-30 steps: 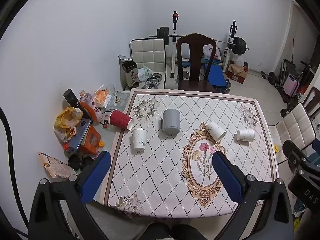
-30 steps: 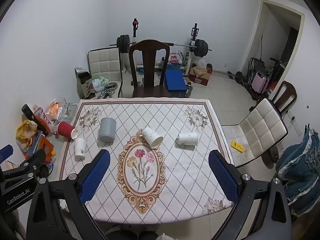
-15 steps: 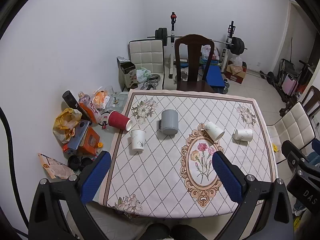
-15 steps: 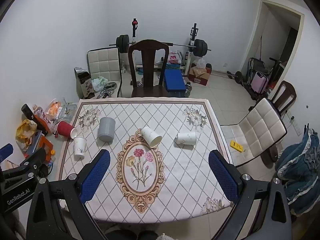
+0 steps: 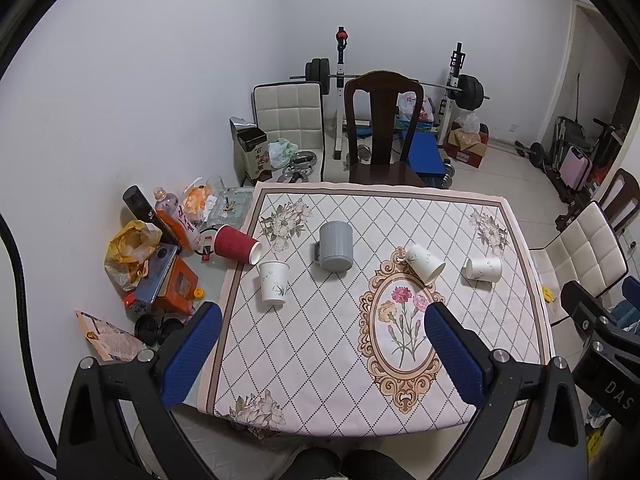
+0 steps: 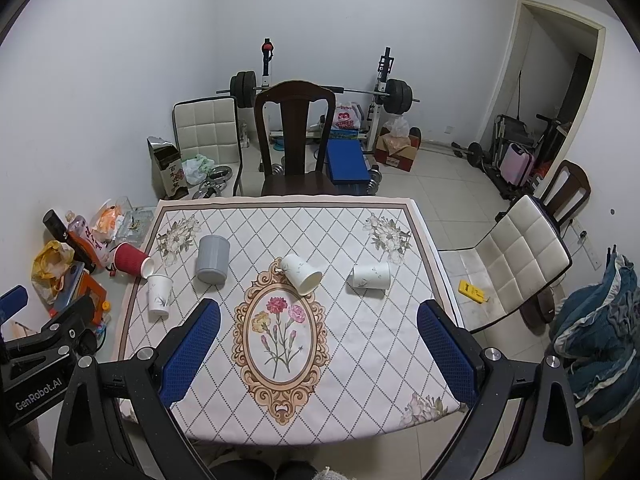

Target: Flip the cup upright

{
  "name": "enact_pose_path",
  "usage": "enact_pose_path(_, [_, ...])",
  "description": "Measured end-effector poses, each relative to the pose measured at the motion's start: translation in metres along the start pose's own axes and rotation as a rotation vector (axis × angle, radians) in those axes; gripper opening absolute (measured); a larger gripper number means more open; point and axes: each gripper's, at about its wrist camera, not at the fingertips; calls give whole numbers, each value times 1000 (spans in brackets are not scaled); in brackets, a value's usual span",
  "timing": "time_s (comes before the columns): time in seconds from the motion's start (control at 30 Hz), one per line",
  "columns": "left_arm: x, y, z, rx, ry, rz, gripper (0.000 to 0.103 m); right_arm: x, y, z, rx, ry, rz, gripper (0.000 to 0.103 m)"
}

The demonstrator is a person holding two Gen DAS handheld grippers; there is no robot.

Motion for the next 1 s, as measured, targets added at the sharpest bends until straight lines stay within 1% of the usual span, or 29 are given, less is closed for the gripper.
enact_pose_path(0.57, [2,-1,-3,8,0,2,103,6,-5,-1,4,2,-4,100])
enact_pose_path(0.63, [2,0,-3,8,-1,3,103,15,-15,2,4,3,-6,100])
enact_pose_path(1.0, [2,-1,-3,9,0,1,103,13,-13,1,6,4,-4,100])
Point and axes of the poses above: each gripper's, at about its wrist camera, not at the fingertips, and y roughly the way its jaws point, x to its right, z to its top, and after that the axes turned 4 degrees about z, right-handed
